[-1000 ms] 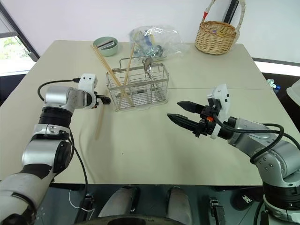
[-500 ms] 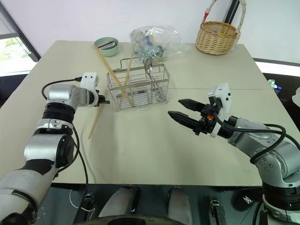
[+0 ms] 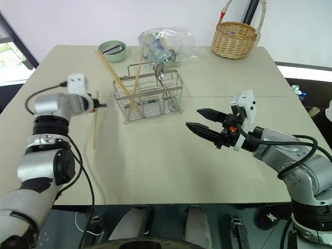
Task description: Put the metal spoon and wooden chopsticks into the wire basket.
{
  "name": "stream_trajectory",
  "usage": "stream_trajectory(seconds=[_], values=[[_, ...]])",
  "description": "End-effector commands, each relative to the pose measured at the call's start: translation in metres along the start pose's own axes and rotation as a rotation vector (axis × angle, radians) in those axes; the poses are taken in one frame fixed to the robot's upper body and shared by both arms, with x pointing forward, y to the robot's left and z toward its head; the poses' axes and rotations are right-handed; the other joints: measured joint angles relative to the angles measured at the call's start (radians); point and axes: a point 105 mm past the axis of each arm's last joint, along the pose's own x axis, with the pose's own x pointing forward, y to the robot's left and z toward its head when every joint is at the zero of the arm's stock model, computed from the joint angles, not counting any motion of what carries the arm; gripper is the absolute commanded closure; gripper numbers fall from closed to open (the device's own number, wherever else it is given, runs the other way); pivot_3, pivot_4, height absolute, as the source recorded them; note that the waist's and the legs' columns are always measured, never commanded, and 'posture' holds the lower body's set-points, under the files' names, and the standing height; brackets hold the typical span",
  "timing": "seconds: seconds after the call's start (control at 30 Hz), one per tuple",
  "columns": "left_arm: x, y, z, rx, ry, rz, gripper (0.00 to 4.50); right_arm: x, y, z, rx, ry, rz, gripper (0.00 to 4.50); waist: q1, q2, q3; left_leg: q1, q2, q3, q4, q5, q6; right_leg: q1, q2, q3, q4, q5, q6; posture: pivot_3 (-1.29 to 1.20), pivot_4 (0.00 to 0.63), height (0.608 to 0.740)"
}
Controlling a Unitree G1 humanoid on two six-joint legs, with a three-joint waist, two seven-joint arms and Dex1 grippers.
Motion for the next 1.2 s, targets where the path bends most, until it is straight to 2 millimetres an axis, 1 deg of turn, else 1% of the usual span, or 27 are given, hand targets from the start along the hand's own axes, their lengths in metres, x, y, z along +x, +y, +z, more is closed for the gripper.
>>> stream_trajectory(seconds=[0.03, 0.07, 0.1, 0.17, 0.2, 0.27, 0.3, 0.4, 0.5, 0.57, 0.6, 0.63, 0.77, 0.83, 1.07, 1.13, 1.2], values=[[-0.038, -0.001, 0.093, -0.085, -0.409, -0.088, 4.45, -0.004, 0.002, 0.011, -0.043, -0.002, 0.026, 1.13, 0.006, 0.000, 0.000, 0.000, 0.000, 0.000, 0.000, 0.000, 0.000, 0.000, 0.000, 0.000, -0.001, 0.000, 0.000, 0.00, 0.150, 0.688], [-0.050, -0.001, 0.110, -0.115, -0.496, -0.119, 4.45, -0.005, 0.002, 0.010, -0.052, 0.008, 0.029, 1.13, 0.009, 0.000, 0.000, 0.000, -0.001, 0.000, 0.001, 0.000, 0.000, 0.001, -0.001, 0.000, -0.001, 0.000, 0.000, 0.00, 0.150, 0.688], [-0.067, -0.002, 0.131, -0.157, -0.596, -0.172, 4.45, -0.006, 0.002, 0.010, -0.056, 0.013, 0.029, 1.13, 0.010, 0.000, 0.000, 0.000, -0.001, 0.000, 0.001, 0.000, 0.000, 0.001, -0.001, 0.000, -0.001, 0.000, 0.000, 0.00, 0.150, 0.688], [-0.100, -0.005, 0.165, -0.209, -0.762, -0.270, 4.45, -0.007, 0.000, 0.012, -0.060, 0.015, 0.027, 1.13, 0.009, -0.001, 0.000, 0.000, -0.001, 0.000, 0.001, -0.001, 0.001, 0.002, -0.001, 0.000, -0.002, 0.000, 0.000, 0.00, 0.150, 0.688], [-0.113, -0.008, 0.177, -0.217, -0.815, -0.313, 4.45, -0.008, 0.000, 0.012, -0.060, 0.015, 0.026, 1.13, 0.009, -0.001, 0.000, -0.001, -0.001, 0.000, 0.001, -0.001, 0.001, 0.001, -0.001, 0.000, -0.002, 0.000, 0.000, 0.00, 0.150, 0.688], [-0.131, -0.019, 0.191, -0.216, -0.877, -0.392, 4.45, -0.009, -0.002, 0.012, -0.065, 0.016, 0.024, 1.13, 0.008, -0.001, 0.000, -0.002, -0.001, 0.000, 0.002, -0.001, 0.001, 0.001, -0.001, 0.000, -0.002, 0.000, 0.000, 0.00, 0.150, 0.688], [-0.136, -0.023, 0.195, -0.214, -0.890, -0.418, 4.45, -0.009, -0.002, 0.012, -0.067, 0.017, 0.023, 1.13, 0.009, -0.001, 0.000, -0.001, -0.001, 0.000, 0.002, 0.000, 0.001, 0.001, -0.001, 0.000, -0.002, 0.000, 0.000, 0.00, 0.150, 0.688], [-0.149, -0.057, 0.200, -0.174, -0.907, -0.538, 4.45, -0.009, -0.002, 0.014, -0.075, 0.009, 0.023, 1.13, 0.009, 0.000, 0.000, 0.001, -0.001, 0.000, 0.002, -0.001, 0.001, 0.004, -0.001, 0.000, -0.002, 0.000, 0.001, 0.00, 0.150, 0.688], [-0.152, -0.090, 0.192, -0.118, -0.896, -0.643, 4.45, -0.009, -0.002, 0.014, -0.090, 0.016, 0.024, 1.13, 0.010, -0.001, 0.000, 0.002, -0.001, 0.000, 0.002, 0.000, 0.001, 0.005, 0.000, -0.001, -0.002, 0.000, 0.001, 0.00, 0.150, 0.688], [-0.149, -0.106, 0.182, -0.099, -0.877, -0.678, 4.45, -0.009, -0.002, 0.013, -0.094, 0.017, 0.023, 1.13, 0.008, -0.001, 0.000, 0.002, -0.001, 0.000, 0.003, 0.000, 0.001, 0.006, 0.000, 0.000, -0.002, 0.000, 0.001, 0.00, 0.150, 0.688], [-0.143, -0.121, 0.170, -0.068, -0.850, -0.691, 4.45, -0.009, -0.001, 0.014, -0.095, 0.013, 0.021, 1.13, 0.008, 0.000, 0.000, 0.002, -0.001, 0.000, 0.003, 0.000, 0.001, 0.006, 0.000, 0.000, -0.002, 0.000, 0.001, 0.00, 0.150, 0.688], [-0.139, -0.131, 0.160, -0.046, -0.833, -0.700, 4.45, -0.009, -0.001, 0.014, -0.097, 0.009, 0.019, 1.13, 0.007, 0.000, 0.000, 0.002, -0.001, 0.000, 0.003, 0.000, 0.001, 0.005, 0.000, 0.000, -0.002, 0.000, 0.001, 0.00, 0.150, 0.688], [-0.129, -0.155, 0.128, 0.022, -0.794, -0.713, 4.45, -0.009, 0.000, 0.014, -0.101, 0.003, 0.010, 1.13, 0.006, 0.000, 0.000, 0.002, -0.001, 0.001, 0.002, 0.000, 0.001, 0.004, 0.000, 0.000, -0.001, 0.000, 0.000, 0.00, 0.150, 0.688], [-0.124, -0.160, 0.116, 0.035, -0.775, -0.712, 4.45, -0.009, 0.001, 0.014, -0.102, 0.002, 0.006, 1.13, 0.005, 0.000, 0.000, 0.001, -0.001, 0.001, 0.002, 0.000, 0.001, 0.003, 0.000, 0.001, -0.001, 0.000, 0.000, 0.00, 0.150, 0.688], [-0.102, -0.158, 0.077, 0.040, -0.718, -0.675, 4.45, -0.014, -0.002, 0.017, -0.090, -0.004, -0.020, 1.13, 0.010, 0.001, 0.000, 0.002, -0.001, 0.001, 0.002, -0.001, 0.002, 0.005, 0.000, 0.001, -0.003, 0.000, 0.000, 0.00, 0.150, 0.688], [-0.099, -0.158, 0.068, 0.025, -0.702, -0.676, 4.45, -0.013, -0.002, 0.017, -0.088, -0.004, -0.022, 1.13, 0.010, 0.000, 0.000, 0.001, -0.001, 0.001, 0.003, -0.001, 0.002, 0.005, 0.000, 0.000, -0.003, 0.000, 0.000, 0.00, 0.150, 0.688], [-0.098, -0.158, 0.064, 0.009, -0.698, -0.675, 4.45, -0.013, -0.002, 0.018, -0.086, -0.004, -0.021, 1.13, 0.010, 0.000, 0.000, 0.001, -0.001, 0.001, 0.003, -0.001, 0.002, 0.005, 0.000, 0.000, -0.003, 0.000, 0.000, 0.00, 0.150, 0.688]])
